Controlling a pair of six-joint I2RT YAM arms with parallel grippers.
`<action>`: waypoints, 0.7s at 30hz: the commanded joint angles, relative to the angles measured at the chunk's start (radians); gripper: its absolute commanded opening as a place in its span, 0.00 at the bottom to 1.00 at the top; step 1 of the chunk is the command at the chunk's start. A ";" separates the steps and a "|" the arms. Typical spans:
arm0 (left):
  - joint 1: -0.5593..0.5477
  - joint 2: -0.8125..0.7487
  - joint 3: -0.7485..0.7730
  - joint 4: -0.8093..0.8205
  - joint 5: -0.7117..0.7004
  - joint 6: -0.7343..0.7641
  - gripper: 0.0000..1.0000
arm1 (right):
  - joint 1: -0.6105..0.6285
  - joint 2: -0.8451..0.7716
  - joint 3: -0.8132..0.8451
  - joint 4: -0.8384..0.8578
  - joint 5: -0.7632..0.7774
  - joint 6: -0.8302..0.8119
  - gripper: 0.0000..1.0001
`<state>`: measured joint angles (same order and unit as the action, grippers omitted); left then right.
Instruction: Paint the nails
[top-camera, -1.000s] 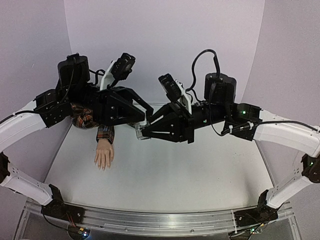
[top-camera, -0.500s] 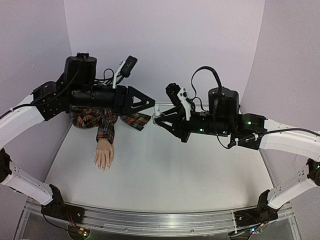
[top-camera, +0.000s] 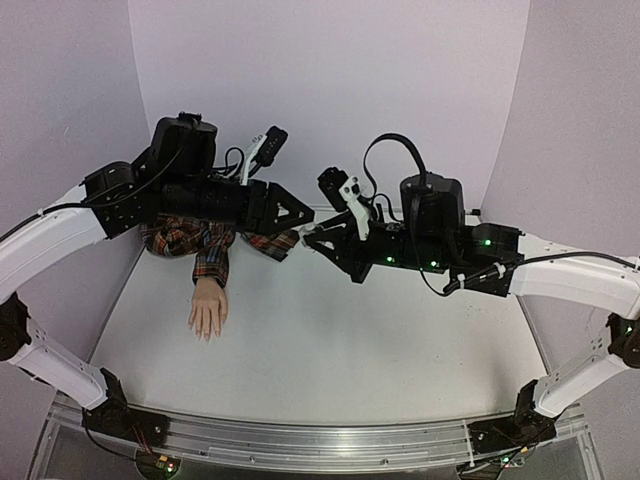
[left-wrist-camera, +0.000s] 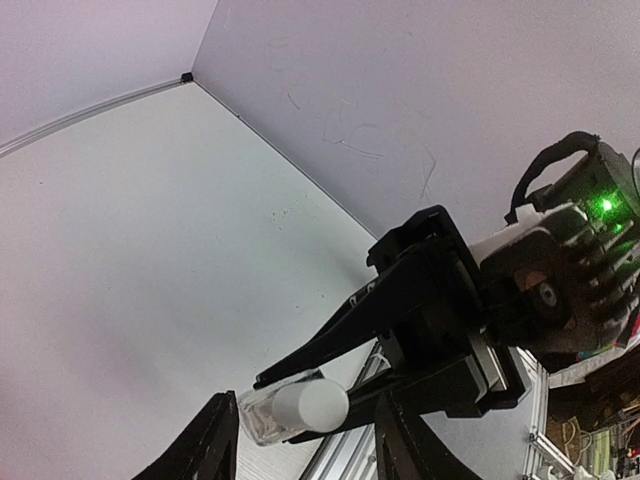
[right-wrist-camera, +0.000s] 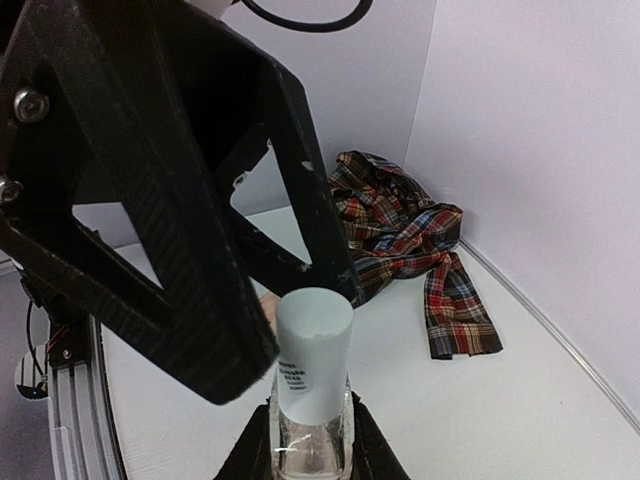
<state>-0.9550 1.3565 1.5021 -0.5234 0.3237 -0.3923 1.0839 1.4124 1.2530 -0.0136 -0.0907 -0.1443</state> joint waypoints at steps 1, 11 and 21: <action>-0.002 0.015 0.052 0.017 -0.016 0.005 0.38 | 0.010 0.017 0.065 0.014 0.025 -0.016 0.00; -0.003 0.016 0.049 0.007 -0.020 0.012 0.16 | 0.012 0.038 0.090 0.014 0.033 -0.015 0.00; -0.004 -0.004 -0.009 0.089 0.154 0.084 0.00 | 0.013 0.032 0.081 0.014 -0.149 -0.013 0.00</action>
<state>-0.9527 1.3777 1.5053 -0.5410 0.2840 -0.3569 1.0881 1.4456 1.2927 -0.0526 -0.0606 -0.1438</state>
